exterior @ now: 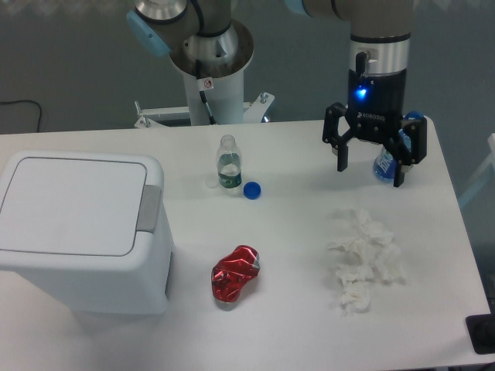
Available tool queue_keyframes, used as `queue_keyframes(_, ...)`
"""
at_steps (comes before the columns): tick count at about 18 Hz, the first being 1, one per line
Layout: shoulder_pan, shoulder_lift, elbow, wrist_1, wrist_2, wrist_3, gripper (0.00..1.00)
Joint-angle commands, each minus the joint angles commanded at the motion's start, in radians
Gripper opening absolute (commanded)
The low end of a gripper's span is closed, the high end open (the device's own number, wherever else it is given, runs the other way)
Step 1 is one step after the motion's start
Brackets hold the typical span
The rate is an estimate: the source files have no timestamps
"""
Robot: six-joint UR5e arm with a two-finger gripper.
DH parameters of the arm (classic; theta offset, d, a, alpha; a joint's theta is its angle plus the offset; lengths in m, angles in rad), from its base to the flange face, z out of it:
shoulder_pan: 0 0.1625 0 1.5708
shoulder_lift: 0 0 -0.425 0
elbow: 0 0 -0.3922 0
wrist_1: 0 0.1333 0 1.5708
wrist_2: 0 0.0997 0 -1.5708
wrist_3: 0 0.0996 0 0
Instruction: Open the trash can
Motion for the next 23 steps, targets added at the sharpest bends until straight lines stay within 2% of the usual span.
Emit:
queue_keyframes(5,-0.027,0.000,0.003,0.000,-0.002,-0.097,1.00)
queue_keyframes(11,-0.075,-0.006,0.031,0.000,-0.003,-0.368,1.00)
queue_keyframes(17,-0.162,-0.006,0.043,0.000,-0.049,-0.664,1.00)
queue_keyframes(23,-0.241,-0.003,0.043,0.002,-0.049,-0.811,1.00)
